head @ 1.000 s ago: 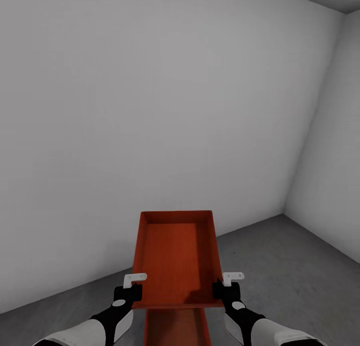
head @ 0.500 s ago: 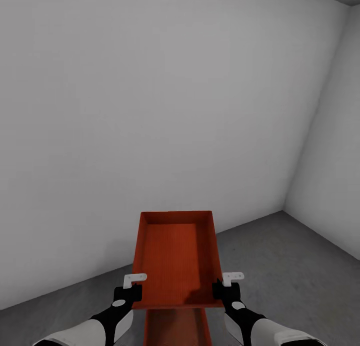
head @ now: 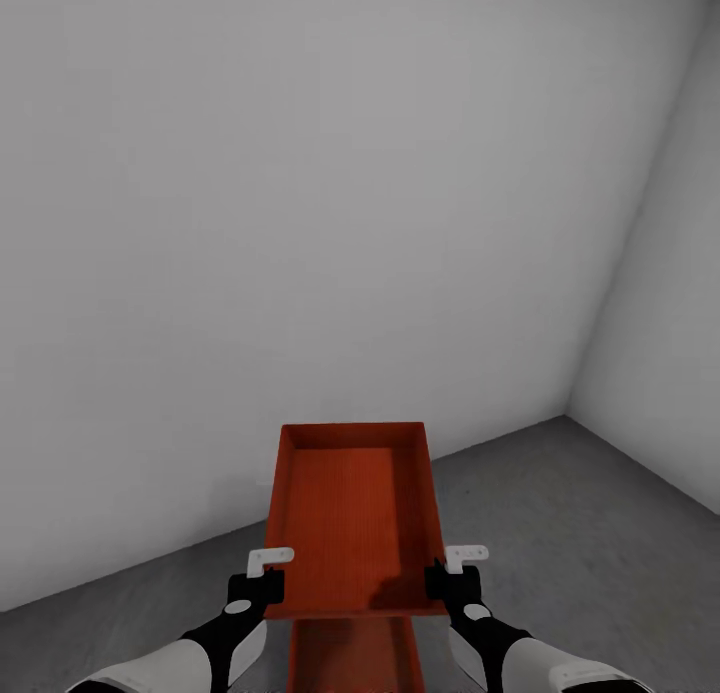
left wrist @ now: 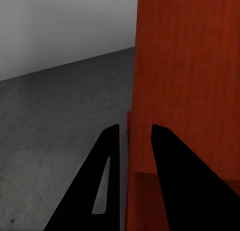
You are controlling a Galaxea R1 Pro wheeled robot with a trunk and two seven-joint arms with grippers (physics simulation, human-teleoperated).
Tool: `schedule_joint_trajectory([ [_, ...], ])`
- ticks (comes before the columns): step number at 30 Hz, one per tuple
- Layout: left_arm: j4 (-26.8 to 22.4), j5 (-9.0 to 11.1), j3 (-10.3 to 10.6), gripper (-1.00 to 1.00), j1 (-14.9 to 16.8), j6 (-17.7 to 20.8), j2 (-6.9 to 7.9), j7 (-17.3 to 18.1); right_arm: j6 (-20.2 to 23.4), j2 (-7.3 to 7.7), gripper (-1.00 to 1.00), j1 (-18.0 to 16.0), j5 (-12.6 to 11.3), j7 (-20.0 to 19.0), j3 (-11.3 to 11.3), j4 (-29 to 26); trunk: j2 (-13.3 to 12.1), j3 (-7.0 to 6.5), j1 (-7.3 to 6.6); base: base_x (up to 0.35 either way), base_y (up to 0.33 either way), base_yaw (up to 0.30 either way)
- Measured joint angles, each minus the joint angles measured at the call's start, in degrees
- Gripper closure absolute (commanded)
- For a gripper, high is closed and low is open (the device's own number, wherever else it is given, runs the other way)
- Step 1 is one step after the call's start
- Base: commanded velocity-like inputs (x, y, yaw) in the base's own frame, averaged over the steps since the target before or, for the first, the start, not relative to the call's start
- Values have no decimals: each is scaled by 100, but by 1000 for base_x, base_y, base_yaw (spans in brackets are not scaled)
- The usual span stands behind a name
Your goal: Move the two storage containers from the living room to the garage. In the garage, place one container on the floor and stack the other container on top of it (either order is fine).
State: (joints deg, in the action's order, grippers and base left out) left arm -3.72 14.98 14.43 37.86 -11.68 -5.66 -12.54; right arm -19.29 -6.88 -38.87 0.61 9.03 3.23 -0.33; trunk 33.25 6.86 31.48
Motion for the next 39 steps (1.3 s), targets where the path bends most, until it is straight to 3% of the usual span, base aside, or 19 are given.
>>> schedule_joint_trajectory([
  [39,-6,4,13,100,3,4,-4,-7,-9,6,100,0,-38,-17,17,1,1,361,0,-4,0,0],
])
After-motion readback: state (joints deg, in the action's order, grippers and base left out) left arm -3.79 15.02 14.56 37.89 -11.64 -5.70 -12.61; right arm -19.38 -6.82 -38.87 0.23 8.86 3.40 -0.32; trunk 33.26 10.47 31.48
